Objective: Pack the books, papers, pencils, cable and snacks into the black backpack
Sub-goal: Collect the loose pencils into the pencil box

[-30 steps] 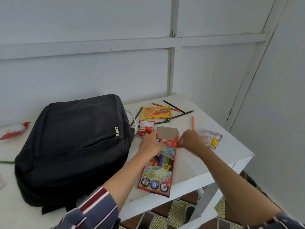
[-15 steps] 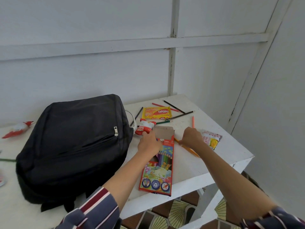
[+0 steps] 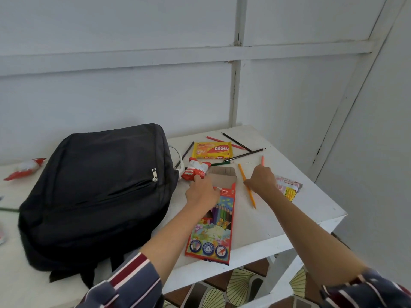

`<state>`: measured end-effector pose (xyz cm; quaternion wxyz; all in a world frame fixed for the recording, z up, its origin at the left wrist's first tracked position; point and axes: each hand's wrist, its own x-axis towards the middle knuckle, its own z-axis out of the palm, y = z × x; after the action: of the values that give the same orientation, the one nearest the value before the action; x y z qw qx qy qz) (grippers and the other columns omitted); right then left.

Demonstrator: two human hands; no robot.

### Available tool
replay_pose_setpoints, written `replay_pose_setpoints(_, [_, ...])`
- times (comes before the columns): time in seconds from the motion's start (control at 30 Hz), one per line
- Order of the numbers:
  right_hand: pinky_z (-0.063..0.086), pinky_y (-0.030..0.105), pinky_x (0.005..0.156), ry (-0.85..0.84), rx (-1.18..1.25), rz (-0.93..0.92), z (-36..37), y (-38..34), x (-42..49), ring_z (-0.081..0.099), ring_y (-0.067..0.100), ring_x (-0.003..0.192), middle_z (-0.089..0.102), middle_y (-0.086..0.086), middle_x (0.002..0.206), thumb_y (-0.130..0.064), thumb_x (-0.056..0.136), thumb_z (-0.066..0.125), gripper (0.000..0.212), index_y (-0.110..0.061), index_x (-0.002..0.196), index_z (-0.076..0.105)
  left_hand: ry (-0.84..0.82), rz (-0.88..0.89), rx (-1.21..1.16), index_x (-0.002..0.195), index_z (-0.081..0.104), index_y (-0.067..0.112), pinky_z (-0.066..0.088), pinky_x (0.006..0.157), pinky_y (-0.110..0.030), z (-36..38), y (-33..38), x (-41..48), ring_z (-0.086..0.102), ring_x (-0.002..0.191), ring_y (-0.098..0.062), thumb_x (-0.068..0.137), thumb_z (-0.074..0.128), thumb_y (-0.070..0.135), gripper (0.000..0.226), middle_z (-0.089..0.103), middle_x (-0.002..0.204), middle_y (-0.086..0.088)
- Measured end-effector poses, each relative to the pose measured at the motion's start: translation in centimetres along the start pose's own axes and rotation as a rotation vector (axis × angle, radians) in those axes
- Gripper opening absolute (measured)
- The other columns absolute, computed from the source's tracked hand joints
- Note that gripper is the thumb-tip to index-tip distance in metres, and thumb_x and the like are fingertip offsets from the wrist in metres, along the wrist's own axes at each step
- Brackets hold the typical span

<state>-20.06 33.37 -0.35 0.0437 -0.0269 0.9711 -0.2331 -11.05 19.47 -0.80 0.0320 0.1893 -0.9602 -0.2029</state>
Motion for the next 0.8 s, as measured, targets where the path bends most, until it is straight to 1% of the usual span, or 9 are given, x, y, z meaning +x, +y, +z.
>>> replay_pose_setpoints(0.1, [0.039, 0.024, 0.048, 0.003, 0.072, -0.012, -0.6, 0.5, 0.5, 0.051, 0.017, 0.055, 0.055, 0.006, 0.065, -0.019, 0.08, 0.071, 0.029, -0.003, 0.066, 0.052, 0.154, 0.065, 0.012, 0.121, 0.051, 0.016, 0.043, 0.081, -0.031, 0.0, 0.2, 0.2, 0.041, 0.114, -0.024, 0.091, 0.052, 0.029, 0.033, 0.043, 0.123, -0.007])
replay_pose_setpoints(0.17, [0.047, 0.029, 0.06, 0.016, 0.116, -0.029, -1.4, 1.0, 1.0, 0.063, 0.024, 0.072, 0.067, 0.012, 0.08, -0.016, 0.079, 0.071, 0.021, 0.004, 0.083, 0.066, 0.239, 0.182, -0.014, 0.12, 0.055, 0.016, 0.042, 0.078, -0.026, 0.1, 0.5, 0.8, 0.043, 0.111, -0.02, 0.092, 0.051, 0.026, 0.03, 0.046, 0.12, -0.005])
replay_pose_setpoints(0.23, [0.048, 0.03, 0.066, 0.05, 0.126, -0.054, -2.5, 1.8, 1.7, 0.063, 0.024, 0.077, 0.07, 0.012, 0.09, -0.01, 0.078, 0.068, 0.015, 0.0, 0.089, 0.071, 0.243, 0.325, -0.077, 0.118, 0.06, 0.017, 0.04, 0.08, -0.024, 0.0, 1.0, 1.6, 0.043, 0.111, -0.019, 0.092, 0.053, 0.023, 0.028, 0.049, 0.117, -0.003])
replay_pose_setpoints(0.37, [0.052, 0.033, 0.071, 0.078, 0.126, -0.004, -4.7, 3.8, 3.7, 0.061, 0.022, 0.073, 0.07, 0.01, 0.092, -0.007, 0.079, 0.066, 0.013, -0.013, 0.088, 0.072, 0.143, 0.534, -0.116, 0.112, 0.065, 0.021, 0.038, 0.09, -0.027, -0.1, 2.4, 3.6, 0.042, 0.112, -0.017, 0.091, 0.056, 0.022, 0.023, 0.054, 0.109, 0.0])
replay_pose_setpoints(0.47, [0.049, 0.029, 0.07, 0.093, 0.096, 0.029, -5.3, 4.9, 5.0, 0.065, 0.024, 0.08, 0.071, 0.01, 0.093, -0.011, 0.079, 0.07, 0.012, -0.007, 0.09, 0.072, 0.03, 0.617, -0.068, 0.112, 0.065, 0.029, 0.042, 0.092, -0.037, 0.3, 3.3, 5.4, 0.041, 0.111, -0.016, 0.089, 0.058, 0.021, 0.025, 0.051, 0.109, 0.004])
replay_pose_setpoints(0.57, [0.046, 0.028, 0.064, 0.071, 0.097, 0.08, -4.8, 5.0, 5.8, 0.066, 0.025, 0.081, 0.071, 0.012, 0.089, -0.022, 0.078, 0.073, 0.024, -0.001, 0.089, 0.07, -0.07, 0.731, 0.037, 0.118, 0.062, 0.031, 0.034, 0.096, -0.03, 0.4, 4.4, 6.7, 0.038, 0.112, -0.015, 0.091, 0.055, 0.016, 0.033, 0.049, 0.114, 0.003])
replay_pose_setpoints(0.63, [0.043, 0.026, 0.057, 0.046, 0.065, 0.099, -4.1, 4.6, 6.2, 0.062, 0.024, 0.069, 0.064, 0.01, 0.074, -0.031, 0.077, 0.073, 0.032, -0.001, 0.08, 0.064, -0.123, 0.795, 0.112, 0.119, 0.062, 0.033, 0.032, 0.096, -0.031, 0.6, 5.1, 7.3, 0.036, 0.11, -0.016, 0.091, 0.055, 0.016, 0.034, 0.048, 0.115, 0.003])
replay_pose_setpoints(0.7, [0.035, 0.023, 0.049, 0.04, 0.025, 0.104, -3.6, 3.9, 6.4, 0.049, 0.018, 0.055, 0.049, 0.003, 0.06, -0.038, 0.078, 0.072, 0.04, -0.008, 0.064, 0.049, -0.181, 0.834, 0.182, 0.116, 0.064, 0.034, 0.03, 0.093, -0.031, 0.8, 5.3, 7.8, 0.035, 0.11, -0.017, 0.09, 0.056, 0.019, 0.031, 0.046, 0.118, 0.003])
replay_pose_setpoints(0.8, [0.032, 0.023, 0.047, 0.024, -0.069, 0.111, -2.9, 3.1, 6.5, 0.046, 0.014, 0.057, 0.046, 0.0, 0.065, -0.042, 0.077, 0.071, 0.045, -0.014, 0.064, 0.038, -0.289, 0.817, 0.181, 0.11, 0.068, 0.031, 0.03, 0.092, -0.03, 1.2, 5.1, 8.6, 0.033, 0.112, -0.016, 0.087, 0.06, 0.021, 0.026, 0.046, 0.121, 0.004])
